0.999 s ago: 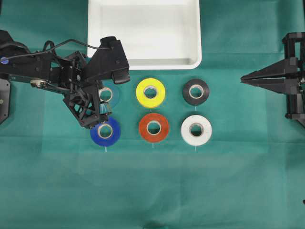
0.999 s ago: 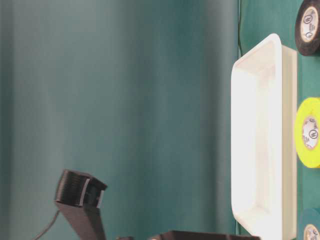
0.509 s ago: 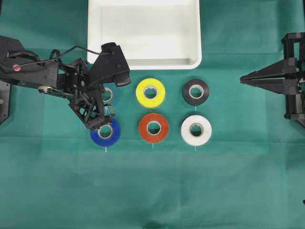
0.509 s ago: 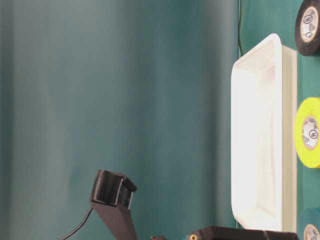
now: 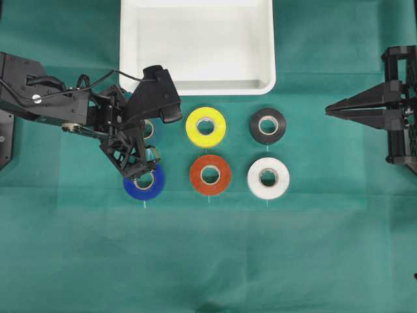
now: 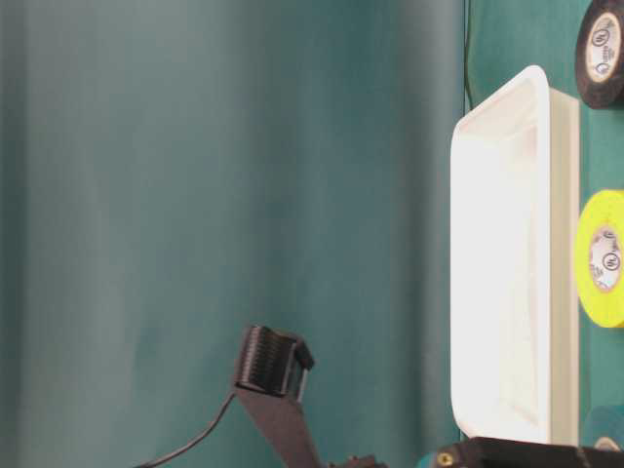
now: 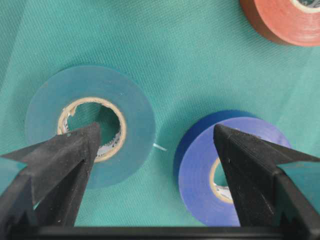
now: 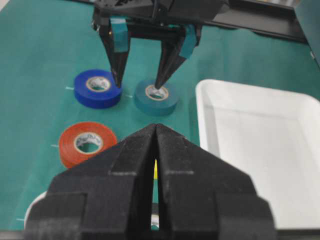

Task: Place the tape from the fixed location into the white case.
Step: 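Lower the left gripper fingers into the teal roll's center hole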

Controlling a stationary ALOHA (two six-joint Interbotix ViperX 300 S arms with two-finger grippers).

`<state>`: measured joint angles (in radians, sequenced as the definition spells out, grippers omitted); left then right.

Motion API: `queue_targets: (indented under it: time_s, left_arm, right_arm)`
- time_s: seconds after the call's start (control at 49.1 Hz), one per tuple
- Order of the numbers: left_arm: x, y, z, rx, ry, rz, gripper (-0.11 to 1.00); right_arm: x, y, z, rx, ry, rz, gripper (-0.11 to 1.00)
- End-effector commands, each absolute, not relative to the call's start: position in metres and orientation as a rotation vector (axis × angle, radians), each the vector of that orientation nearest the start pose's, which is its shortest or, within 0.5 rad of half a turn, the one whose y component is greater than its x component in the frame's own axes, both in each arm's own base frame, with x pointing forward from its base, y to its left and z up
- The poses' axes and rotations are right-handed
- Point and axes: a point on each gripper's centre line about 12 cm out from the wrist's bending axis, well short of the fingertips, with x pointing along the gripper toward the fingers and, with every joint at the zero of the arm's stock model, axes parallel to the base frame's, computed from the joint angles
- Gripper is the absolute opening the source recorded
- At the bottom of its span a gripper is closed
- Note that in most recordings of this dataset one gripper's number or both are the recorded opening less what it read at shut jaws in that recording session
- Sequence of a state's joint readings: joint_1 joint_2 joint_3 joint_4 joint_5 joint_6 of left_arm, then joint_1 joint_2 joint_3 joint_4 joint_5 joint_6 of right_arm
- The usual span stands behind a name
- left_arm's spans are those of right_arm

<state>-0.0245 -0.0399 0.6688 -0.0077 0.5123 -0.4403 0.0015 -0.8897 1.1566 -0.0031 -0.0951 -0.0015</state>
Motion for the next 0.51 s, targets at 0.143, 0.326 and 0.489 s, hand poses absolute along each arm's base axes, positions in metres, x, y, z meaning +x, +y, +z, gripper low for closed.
queue_targets:
  time_s: [0.143,0.326,0.489]
  left_arm:
    - [0.345,-0.007,0.140,-0.383,1.095,0.226,0.95]
    - [0.346,-0.006,0.132,-0.379,1.100,0.226,0.95]
    - [0.345,-0.005,0.130,-0.378,1.100,0.227,0.95]
  right_arm:
    - [0.214,0.000,0.271,-0.005,0.150,0.001,0.00]
    - [0.215,0.000,0.270,-0.003,0.153,0.002,0.00]
    - [0.215,0.000,0.270,-0.005,0.153,0.002,0.00]
